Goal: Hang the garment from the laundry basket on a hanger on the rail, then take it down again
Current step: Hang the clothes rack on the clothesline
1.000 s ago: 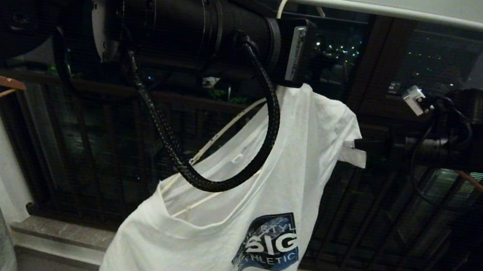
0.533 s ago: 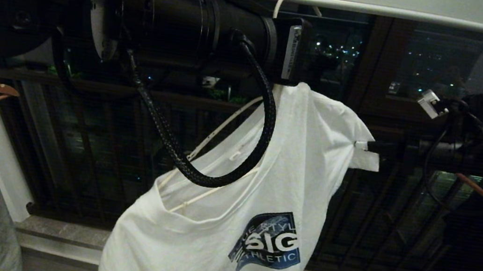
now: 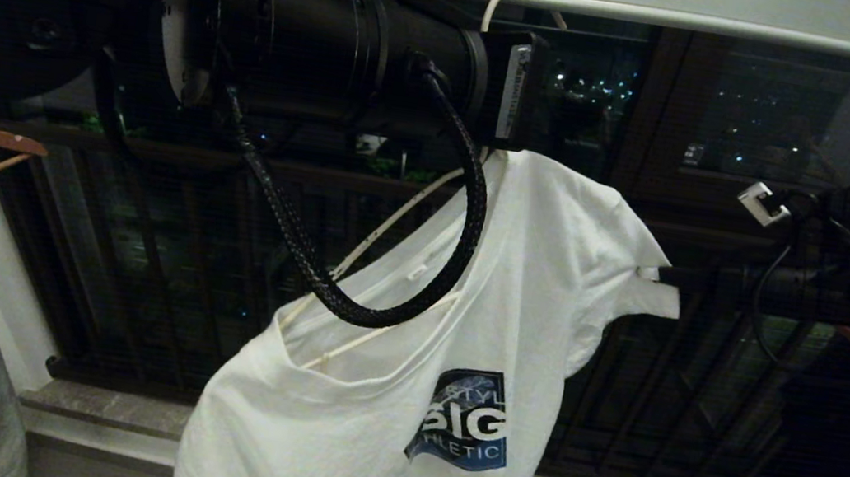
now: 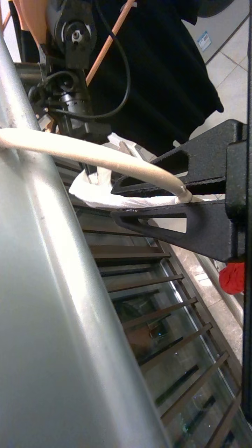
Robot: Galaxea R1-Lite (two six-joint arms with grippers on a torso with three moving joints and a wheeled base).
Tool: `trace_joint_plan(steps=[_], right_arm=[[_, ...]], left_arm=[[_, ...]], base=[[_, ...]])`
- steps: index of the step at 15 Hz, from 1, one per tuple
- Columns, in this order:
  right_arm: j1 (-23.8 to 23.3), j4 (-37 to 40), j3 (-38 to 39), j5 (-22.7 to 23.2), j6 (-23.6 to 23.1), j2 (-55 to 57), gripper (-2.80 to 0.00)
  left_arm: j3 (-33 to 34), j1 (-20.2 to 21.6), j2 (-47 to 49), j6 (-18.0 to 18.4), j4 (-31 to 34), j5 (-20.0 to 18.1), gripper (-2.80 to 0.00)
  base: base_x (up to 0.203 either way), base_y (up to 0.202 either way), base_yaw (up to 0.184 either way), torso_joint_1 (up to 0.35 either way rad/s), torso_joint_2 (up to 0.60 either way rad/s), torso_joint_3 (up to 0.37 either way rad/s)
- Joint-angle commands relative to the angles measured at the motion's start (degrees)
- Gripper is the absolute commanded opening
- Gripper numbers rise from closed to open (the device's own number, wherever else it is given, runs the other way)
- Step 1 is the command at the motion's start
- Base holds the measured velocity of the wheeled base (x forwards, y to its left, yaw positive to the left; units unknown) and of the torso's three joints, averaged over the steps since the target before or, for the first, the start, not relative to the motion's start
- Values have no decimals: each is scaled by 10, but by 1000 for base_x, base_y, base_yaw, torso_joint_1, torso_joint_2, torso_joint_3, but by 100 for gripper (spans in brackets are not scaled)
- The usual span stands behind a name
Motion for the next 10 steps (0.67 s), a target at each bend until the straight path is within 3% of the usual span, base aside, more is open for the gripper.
trace_joint_plan(steps=[1,10], right_arm=[[-7,2,10,1,-1,-10,-280],[-18,-6,82,-22,-22,-7,-280]], left_arm=[[1,0,0,-1,1,0,-280],[-1,4,1,-1,-1,0,-280]], base=[[0,0,0,0,0,0],[0,0,0,0,0,0]])
